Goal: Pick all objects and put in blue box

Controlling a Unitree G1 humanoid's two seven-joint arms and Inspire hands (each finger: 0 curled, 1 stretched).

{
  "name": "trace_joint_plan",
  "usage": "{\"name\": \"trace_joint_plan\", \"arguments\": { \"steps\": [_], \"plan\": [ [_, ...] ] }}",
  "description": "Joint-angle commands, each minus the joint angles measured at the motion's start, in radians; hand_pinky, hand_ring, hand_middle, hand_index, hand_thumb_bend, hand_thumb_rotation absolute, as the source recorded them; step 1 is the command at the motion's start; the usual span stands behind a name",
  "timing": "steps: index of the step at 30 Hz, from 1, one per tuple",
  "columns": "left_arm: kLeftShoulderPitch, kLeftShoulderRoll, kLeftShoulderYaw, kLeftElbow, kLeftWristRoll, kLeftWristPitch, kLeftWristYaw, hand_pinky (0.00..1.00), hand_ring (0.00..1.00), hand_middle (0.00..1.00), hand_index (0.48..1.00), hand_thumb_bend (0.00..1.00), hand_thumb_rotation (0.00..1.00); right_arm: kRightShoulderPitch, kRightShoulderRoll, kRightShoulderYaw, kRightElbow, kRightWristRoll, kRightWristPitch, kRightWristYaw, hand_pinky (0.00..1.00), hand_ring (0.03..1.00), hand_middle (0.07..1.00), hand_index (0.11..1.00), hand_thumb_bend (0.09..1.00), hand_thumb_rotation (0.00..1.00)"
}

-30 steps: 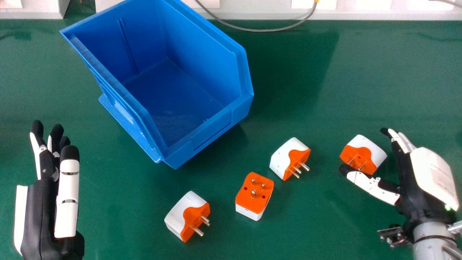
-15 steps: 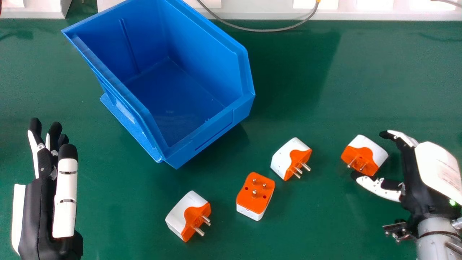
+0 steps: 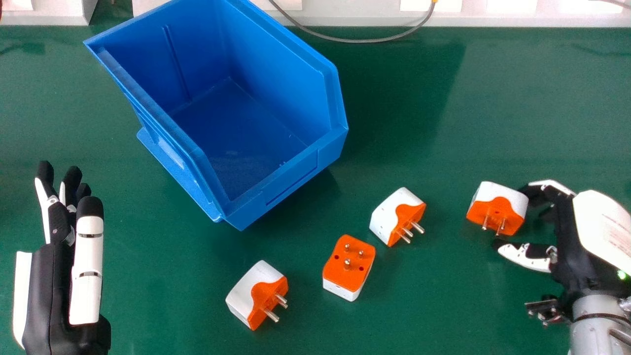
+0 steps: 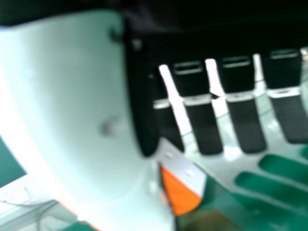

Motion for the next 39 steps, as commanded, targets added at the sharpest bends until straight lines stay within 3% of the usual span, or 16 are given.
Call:
{"name": "trace_joint_plan", "arguments": {
  "steps": [1, 7, 11, 14, 16, 19, 20, 22, 24, 25, 27, 31, 36, 39],
  "plan": [
    [0.004, 0.009, 0.006, -0.027, -0.010, -0.001, -0.002, 1.00, 1.00, 1.00, 1.000, 0.42, 0.87, -0.008, -0.018, 0.005, 0.007, -0.006, -0.003, -0.018, 0.21, 0.251, 0.390, 0.488, 0.513, 0.00],
    [0.005, 0.007, 0.007, -0.036, 0.010, 0.005, 0.009, 1.00, 1.00, 1.00, 1.000, 0.42, 0.87, -0.012, -0.018, 0.017, 0.005, -0.003, 0.005, -0.010, 0.21, 0.250, 0.391, 0.489, 0.513, 0.00],
    [0.005, 0.007, 0.005, -0.035, 0.004, 0.004, 0.006, 1.00, 1.00, 1.00, 1.000, 0.40, 0.87, -0.015, -0.017, 0.018, -0.001, 0.006, 0.010, 0.003, 0.22, 0.275, 0.389, 0.497, 0.511, 0.00],
    [0.007, 0.000, 0.002, -0.047, -0.007, 0.019, 0.010, 1.00, 1.00, 1.00, 1.000, 0.39, 0.86, -0.018, -0.021, 0.020, 0.004, 0.002, 0.002, -0.003, 0.24, 0.302, 0.390, 0.505, 0.511, 0.00],
    [0.008, 0.000, 0.002, -0.047, 0.002, 0.016, 0.012, 1.00, 1.00, 1.00, 1.000, 0.40, 0.85, -0.023, -0.027, 0.023, 0.011, -0.003, -0.003, -0.006, 0.25, 0.312, 0.392, 0.515, 0.511, 0.00],
    [0.006, -0.002, 0.003, -0.046, 0.001, 0.015, 0.012, 1.00, 1.00, 1.00, 1.000, 0.41, 0.85, -0.029, -0.031, 0.030, 0.001, -0.014, 0.034, 0.016, 0.29, 0.364, 0.408, 0.535, 0.511, 0.01],
    [0.005, -0.002, 0.004, -0.046, 0.003, 0.015, 0.013, 1.00, 1.00, 1.00, 1.000, 0.41, 0.85, -0.031, -0.033, 0.033, -0.005, -0.020, 0.051, 0.027, 0.33, 0.407, 0.446, 0.601, 0.530, 0.00],
    [0.005, -0.002, 0.004, -0.047, 0.002, 0.016, 0.013, 1.00, 1.00, 1.00, 1.000, 0.41, 0.85, -0.036, -0.039, 0.044, -0.015, -0.029, 0.084, 0.053, 0.46, 0.552, 0.612, 0.699, 0.668, 0.30],
    [0.008, -0.002, 0.002, -0.053, 0.002, 0.022, 0.012, 1.00, 1.00, 1.00, 1.000, 0.40, 0.85, -0.039, -0.045, 0.051, -0.025, -0.031, 0.104, 0.080, 0.57, 0.671, 0.734, 0.769, 0.752, 0.44],
    [0.009, -0.002, 0.002, -0.057, 0.010, 0.026, 0.017, 1.00, 1.00, 1.00, 1.000, 0.40, 0.86, -0.041, -0.047, 0.055, -0.025, -0.032, 0.110, 0.088, 0.62, 0.726, 0.786, 0.804, 0.791, 0.49],
    [0.010, -0.003, 0.003, -0.057, 0.021, 0.022, 0.023, 1.00, 1.00, 1.00, 1.000, 0.38, 0.88, -0.046, -0.051, 0.062, -0.022, -0.034, 0.115, 0.096, 0.67, 0.780, 0.831, 0.841, 0.848, 0.54],
    [0.010, 0.002, 0.002, -0.051, 0.012, 0.015, 0.016, 1.00, 1.00, 1.00, 1.000, 0.37, 0.89, -0.053, -0.056, 0.077, -0.028, -0.039, 0.144, 0.119, 0.74, 0.852, 0.887, 0.894, 0.919, 0.59],
    [0.007, 0.000, 0.004, -0.048, 0.027, 0.011, 0.026, 1.00, 1.00, 1.00, 1.000, 0.39, 0.89, -0.061, -0.060, 0.092, -0.038, -0.039, 0.168, 0.130, 0.76, 0.869, 0.899, 0.906, 0.951, 0.61],
    [0.004, 0.000, 0.003, -0.048, 0.017, 0.014, 0.021, 1.00, 1.00, 1.00, 1.000, 0.40, 0.89, -0.066, -0.065, 0.099, -0.043, -0.039, 0.180, 0.147, 0.76, 0.874, 0.905, 0.907, 0.942, 0.62]
  ]
}}
